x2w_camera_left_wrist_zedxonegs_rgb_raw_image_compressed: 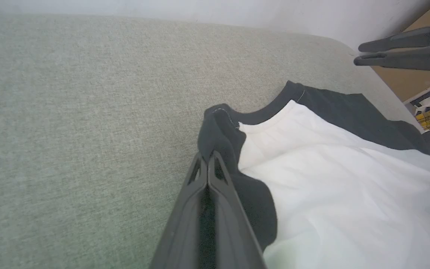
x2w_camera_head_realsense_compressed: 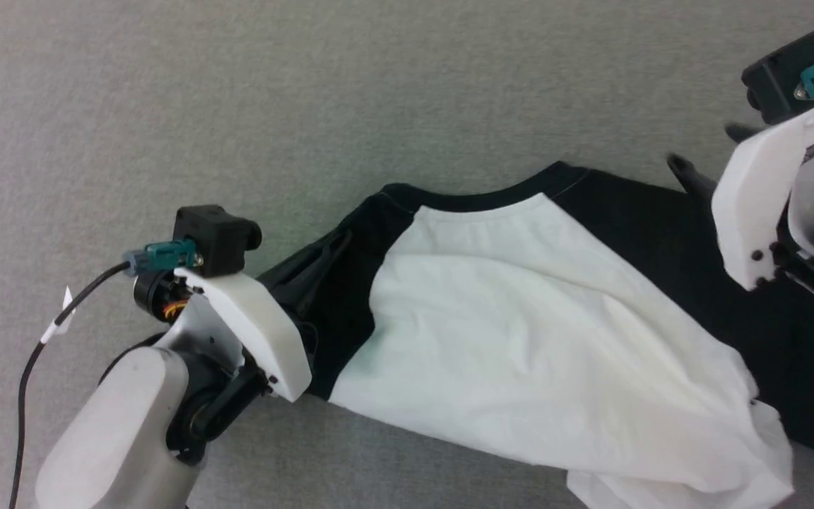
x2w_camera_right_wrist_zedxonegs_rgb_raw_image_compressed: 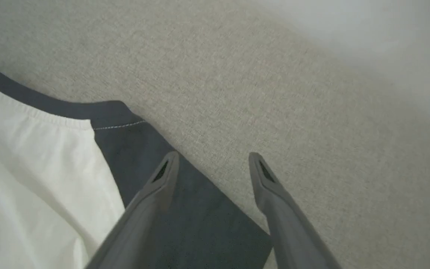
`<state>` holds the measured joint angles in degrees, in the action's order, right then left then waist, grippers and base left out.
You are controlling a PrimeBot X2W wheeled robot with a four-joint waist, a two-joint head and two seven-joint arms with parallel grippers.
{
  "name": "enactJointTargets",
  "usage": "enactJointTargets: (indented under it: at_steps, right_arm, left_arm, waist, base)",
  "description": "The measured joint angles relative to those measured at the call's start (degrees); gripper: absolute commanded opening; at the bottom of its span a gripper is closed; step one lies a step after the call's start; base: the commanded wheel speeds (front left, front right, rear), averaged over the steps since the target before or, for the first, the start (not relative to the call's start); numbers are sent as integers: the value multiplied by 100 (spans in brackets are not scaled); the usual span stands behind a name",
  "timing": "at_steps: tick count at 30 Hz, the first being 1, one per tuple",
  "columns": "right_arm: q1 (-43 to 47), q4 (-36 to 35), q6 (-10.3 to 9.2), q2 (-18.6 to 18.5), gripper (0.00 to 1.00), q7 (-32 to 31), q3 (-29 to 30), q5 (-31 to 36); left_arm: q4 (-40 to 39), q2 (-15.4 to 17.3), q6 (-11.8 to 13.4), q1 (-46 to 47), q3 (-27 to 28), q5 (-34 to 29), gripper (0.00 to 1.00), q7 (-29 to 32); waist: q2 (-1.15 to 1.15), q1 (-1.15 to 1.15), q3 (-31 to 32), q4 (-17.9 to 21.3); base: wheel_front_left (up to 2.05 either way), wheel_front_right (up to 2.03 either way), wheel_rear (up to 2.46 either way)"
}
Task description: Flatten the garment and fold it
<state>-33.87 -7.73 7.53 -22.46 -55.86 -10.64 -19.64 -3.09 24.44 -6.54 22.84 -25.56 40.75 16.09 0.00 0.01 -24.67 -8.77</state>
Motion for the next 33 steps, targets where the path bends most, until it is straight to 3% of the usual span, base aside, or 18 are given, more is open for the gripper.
enactJointTargets:
  at_steps: [5,15,17,18,22,25,33]
  right_arm:
    - [33,81,0,-389,100,-666,-151,-222]
    - [248,76,-1,-797,100,-715,-342,-510]
    - [248,37,-1,-864,28,-714,-355,-599]
    - [249,24,-1,-881,0,-717,-374,-623]
    - [259,-38,0,-894,0,-613,-449,-712]
    - [322,-21,0,-864,0,-169,-467,-711]
    - [378,47,0,-114,0,1891,-51,-532]
  left_arm:
    - [97,4,-7,138,-98,1,0,-83]
    - [245,68,-48,296,-223,115,0,-205]
    - [265,85,-48,329,-236,138,0,-226]
    - [276,92,-48,341,-238,165,0,-235]
    - [325,112,-49,347,-235,277,0,-302]
    - [379,137,-49,357,-232,298,0,-435]
    - [193,159,-35,353,51,261,0,-1184]
  waist:
    - [0,0,-220,-197]
    - [0,-1,-510,-376]
    - [0,-1,-550,-382]
    - [0,-1,-566,-381]
    - [0,-1,-596,-330]
    - [0,0,-540,-274]
    - [0,-1,-48,-127]
  base:
    - [0,0,0]
    - [0,0,0]
    - [0,0,0]
    - [0,0,0]
    - [0,0,0]
    - [0,0,0]
    - [0,0,0]
